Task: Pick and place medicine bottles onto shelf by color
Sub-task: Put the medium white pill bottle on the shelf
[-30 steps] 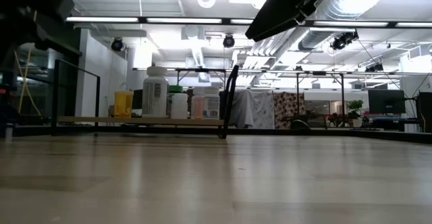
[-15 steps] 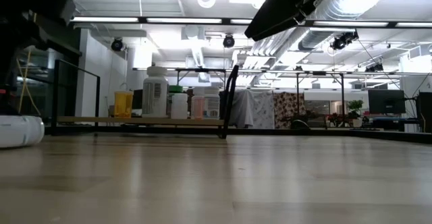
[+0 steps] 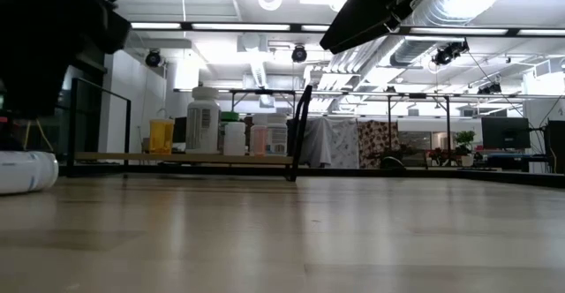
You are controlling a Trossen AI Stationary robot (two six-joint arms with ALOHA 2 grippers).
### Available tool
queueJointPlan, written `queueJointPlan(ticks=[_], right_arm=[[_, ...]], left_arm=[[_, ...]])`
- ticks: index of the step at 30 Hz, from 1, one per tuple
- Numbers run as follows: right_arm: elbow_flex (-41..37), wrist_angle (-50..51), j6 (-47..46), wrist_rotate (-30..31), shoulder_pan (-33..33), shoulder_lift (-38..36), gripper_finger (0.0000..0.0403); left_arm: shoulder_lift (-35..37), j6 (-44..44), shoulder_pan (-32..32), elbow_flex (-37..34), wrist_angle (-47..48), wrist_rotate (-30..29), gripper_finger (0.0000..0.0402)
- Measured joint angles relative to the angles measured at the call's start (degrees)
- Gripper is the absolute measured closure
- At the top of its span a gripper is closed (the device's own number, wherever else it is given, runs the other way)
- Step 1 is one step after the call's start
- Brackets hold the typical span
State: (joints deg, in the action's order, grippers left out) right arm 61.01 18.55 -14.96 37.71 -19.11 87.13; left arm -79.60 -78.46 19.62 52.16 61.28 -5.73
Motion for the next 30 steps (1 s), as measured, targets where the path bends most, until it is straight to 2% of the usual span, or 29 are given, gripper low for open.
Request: queueJointPlan(ticks=[6, 17, 30], right_arm=[[0.0, 0.0, 0.0, 0.0, 0.0, 0.0, 0.0126], [0.0, 0.0, 0.0, 0.0, 0.0, 0.0, 0.0126], [0.0, 0.0, 0.0, 0.0, 0.0, 0.0, 0.0126]], left_arm=[[-3.4, -2.0, -1.3, 0.0, -1.2, -0.9, 0.0133], [-12.0, 0.5, -3.7, 0.0, -1.2, -0.9, 0.0133], [-16.5, 1.5, -3.9, 0.0, -4.2, 0.2, 0.0133]])
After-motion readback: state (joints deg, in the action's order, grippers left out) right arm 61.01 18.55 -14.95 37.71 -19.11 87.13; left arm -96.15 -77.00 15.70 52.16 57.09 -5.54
